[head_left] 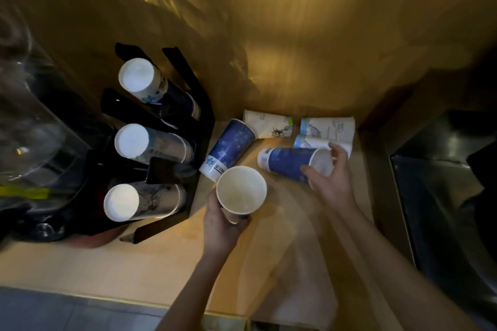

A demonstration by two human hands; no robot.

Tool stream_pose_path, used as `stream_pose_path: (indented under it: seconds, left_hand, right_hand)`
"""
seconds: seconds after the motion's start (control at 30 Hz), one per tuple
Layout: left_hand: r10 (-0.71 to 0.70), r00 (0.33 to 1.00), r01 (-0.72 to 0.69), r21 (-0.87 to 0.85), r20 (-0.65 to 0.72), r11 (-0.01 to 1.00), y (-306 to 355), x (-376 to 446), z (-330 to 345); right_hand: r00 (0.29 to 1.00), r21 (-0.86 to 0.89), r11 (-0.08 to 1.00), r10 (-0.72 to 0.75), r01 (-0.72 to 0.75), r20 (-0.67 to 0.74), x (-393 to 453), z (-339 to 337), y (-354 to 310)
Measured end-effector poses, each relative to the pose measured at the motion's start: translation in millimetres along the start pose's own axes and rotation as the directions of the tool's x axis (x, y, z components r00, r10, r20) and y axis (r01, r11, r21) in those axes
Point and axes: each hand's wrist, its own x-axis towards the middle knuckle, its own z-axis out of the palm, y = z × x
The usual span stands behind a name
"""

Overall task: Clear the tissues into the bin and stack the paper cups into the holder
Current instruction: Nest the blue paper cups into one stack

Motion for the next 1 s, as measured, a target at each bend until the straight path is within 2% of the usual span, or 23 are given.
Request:
stream_pose_path:
  seconds: [0.13,0.2,0.27,0.37,0.47,0.57,0.67,0.7,0.77,0.83,0.9,1.0]
  left_hand:
    - [-0.052,0.998,0.051,-0.049,-0.023,0.997,-12,-3,-1]
    - [-0.044,0.999,0.044,-0.048,-0.014,0.998,-15,-1,-1]
    - [-0.042,0.999,0.041,-0.047,-0.010,0.998,-14,-1,-3]
    - [-0.007,1.000,0.007,-0.051,-0.009,0.999,-11,-1,-3]
    - [0.004,1.000,-0.005,-0.051,-0.014,0.999,-12,0,-3]
    - [-0.011,1.000,0.009,-0.055,-0.027,0.998,-12,0,-4]
    - [-0.027,1.000,0.026,-0.039,-0.013,0.999,-15,0,-2]
    - [-0.047,0.999,0.047,-0.027,-0.005,0.999,-18,1,-1]
    - [-0.092,0.995,0.092,0.000,0.026,0.996,-23,2,2]
    - [-0.116,0.993,0.117,-0.011,0.030,0.993,-28,4,3]
    - [-0.095,0.995,0.096,-0.037,0.021,0.995,-28,6,2]
    - [-0.060,0.997,0.062,-0.032,0.038,0.998,-27,8,1]
  right_hand:
    - [1.000,0.328,0.944,-0.030,0.026,0.007,-3,-13,-53]
    - [0.997,0.418,0.906,-0.075,0.059,0.022,-6,-20,-83]
    - [0.984,0.448,0.889,-0.150,0.092,0.095,-13,-25,-110]
    - [0.909,0.352,0.905,-0.335,0.238,0.248,-20,-28,-139]
    - [0.835,0.068,0.929,-0.358,0.364,0.419,-26,-19,-154]
    - [0.720,-0.137,0.788,-0.457,0.600,0.523,-40,1,-153]
    - [0.569,-0.217,0.592,-0.509,0.776,0.646,-56,26,-137]
    - [0.539,-0.232,0.549,-0.503,0.803,0.675,-58,35,-129]
    - [0.530,-0.264,0.519,-0.472,0.813,0.704,-61,52,-112]
    - [0.549,-0.264,0.559,-0.438,0.786,0.712,-63,65,-99]
    - [0.572,-0.256,0.595,-0.433,0.762,0.697,-64,72,-92]
    - [0.565,-0.285,0.574,-0.395,0.767,0.724,-60,73,-96]
